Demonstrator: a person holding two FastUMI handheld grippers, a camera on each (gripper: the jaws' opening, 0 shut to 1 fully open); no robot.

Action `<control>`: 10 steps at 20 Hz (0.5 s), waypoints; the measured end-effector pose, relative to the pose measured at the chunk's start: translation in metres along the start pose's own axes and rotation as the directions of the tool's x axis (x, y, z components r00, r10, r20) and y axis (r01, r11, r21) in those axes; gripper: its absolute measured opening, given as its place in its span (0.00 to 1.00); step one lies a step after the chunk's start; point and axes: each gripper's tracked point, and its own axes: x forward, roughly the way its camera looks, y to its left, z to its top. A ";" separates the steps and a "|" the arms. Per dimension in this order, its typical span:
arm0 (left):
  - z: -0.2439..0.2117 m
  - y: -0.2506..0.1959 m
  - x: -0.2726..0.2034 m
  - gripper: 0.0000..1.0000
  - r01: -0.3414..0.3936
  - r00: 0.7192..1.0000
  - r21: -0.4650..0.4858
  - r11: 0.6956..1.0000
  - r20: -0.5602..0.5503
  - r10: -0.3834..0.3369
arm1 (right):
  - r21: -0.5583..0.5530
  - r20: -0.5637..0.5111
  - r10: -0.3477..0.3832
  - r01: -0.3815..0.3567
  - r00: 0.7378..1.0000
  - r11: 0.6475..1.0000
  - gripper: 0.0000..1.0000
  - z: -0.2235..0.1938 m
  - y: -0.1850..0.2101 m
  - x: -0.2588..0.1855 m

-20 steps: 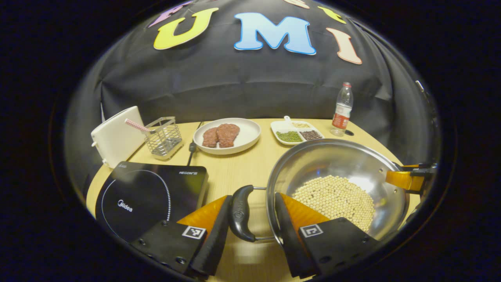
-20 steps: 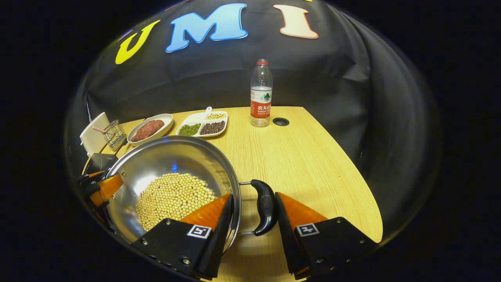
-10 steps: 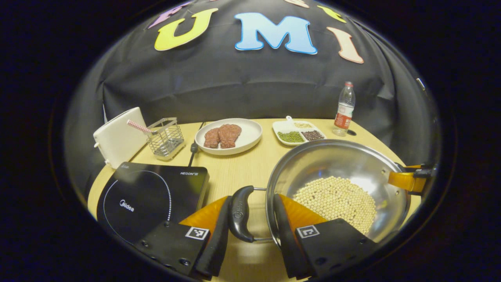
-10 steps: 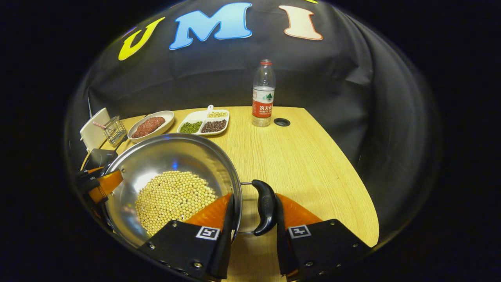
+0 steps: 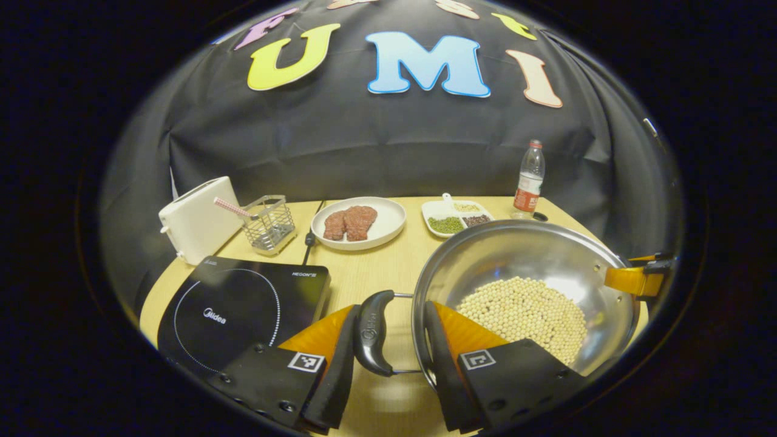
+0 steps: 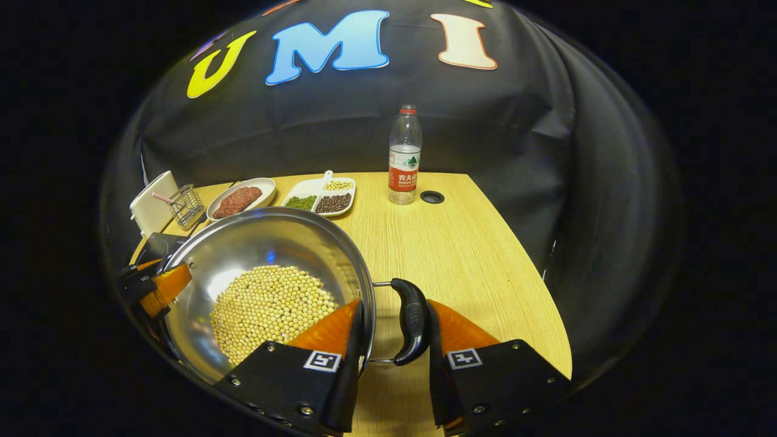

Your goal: First push the handle of the pot to place it horizontally, then grasp the pot with both hands and set it on the induction cooktop.

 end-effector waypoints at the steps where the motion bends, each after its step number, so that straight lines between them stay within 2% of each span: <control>1: 0.001 0.001 -0.005 0.66 -0.004 1.000 -0.006 1.000 0.001 0.004 | -0.006 0.004 0.001 -0.001 1.000 1.000 0.49 0.002 0.000 -0.006; 2: 0.002 0.002 -0.008 0.70 -0.006 1.000 -0.010 1.000 0.002 0.006 | -0.008 0.008 0.001 -0.001 1.000 1.000 0.49 0.004 0.001 -0.010; 5: 0.005 0.010 -0.020 0.63 -0.009 1.000 -0.009 1.000 0.011 0.010 | -0.009 0.010 0.005 -0.005 1.000 1.000 0.49 0.004 0.008 -0.019; 7: 0.007 0.017 -0.026 0.66 -0.008 1.000 -0.003 1.000 0.014 0.008 | -0.001 0.011 0.003 -0.003 1.000 1.000 0.49 0.003 0.015 -0.024; 8: 0.008 0.022 -0.029 0.63 -0.004 1.000 -0.004 1.000 0.016 0.004 | 0.000 0.015 -0.001 0.001 1.000 1.000 0.49 0.003 0.019 -0.029; 9: 0.010 0.026 -0.030 0.66 0.000 1.000 -0.004 1.000 0.020 0.000 | 0.001 0.021 -0.004 0.004 1.000 1.000 0.49 0.005 0.024 -0.033; 10: 0.014 0.032 -0.032 0.63 0.003 1.000 -0.003 1.000 0.028 -0.003 | 0.003 0.028 -0.007 0.007 1.000 1.000 0.49 0.007 0.029 -0.038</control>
